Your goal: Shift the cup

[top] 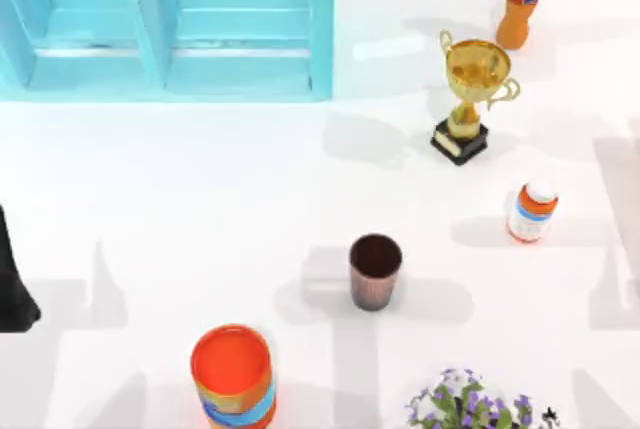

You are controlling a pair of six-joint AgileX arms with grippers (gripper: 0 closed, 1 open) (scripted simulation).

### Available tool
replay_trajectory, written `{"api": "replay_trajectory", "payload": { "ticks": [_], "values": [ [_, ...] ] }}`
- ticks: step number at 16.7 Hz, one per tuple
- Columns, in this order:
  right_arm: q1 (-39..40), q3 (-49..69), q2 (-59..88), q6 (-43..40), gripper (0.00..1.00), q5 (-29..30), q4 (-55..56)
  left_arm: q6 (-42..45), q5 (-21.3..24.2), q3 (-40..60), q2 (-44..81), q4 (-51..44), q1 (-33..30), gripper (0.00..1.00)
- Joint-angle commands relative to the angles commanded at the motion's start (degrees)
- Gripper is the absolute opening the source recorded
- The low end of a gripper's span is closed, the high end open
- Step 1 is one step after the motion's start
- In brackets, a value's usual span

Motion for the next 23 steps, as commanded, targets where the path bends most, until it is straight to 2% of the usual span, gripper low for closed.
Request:
{"api": "replay_trajectory", "payload": {
  "ticks": [5,9,13,23],
  "values": [
    [0.0,0.0,0.0,0.0,1.0,0.0,0.0,-1.67,0.01,3.5,3.51,-3.05,-1.73,1.0],
    [0.0,0.0,0.0,0.0,1.0,0.0,0.0,-7.3,0.05,16.55,16.57,-13.36,-7.56,1.0],
    [0.0,0.0,0.0,0.0,1.0,0.0,0.0,-15.37,0.1,38.29,38.52,-28.16,-15.93,1.0],
    [0.0,0.0,0.0,0.0,1.0,0.0,0.0,-37.41,0.24,102.74,104.0,-68.52,-38.78,1.0]
  ]
}}
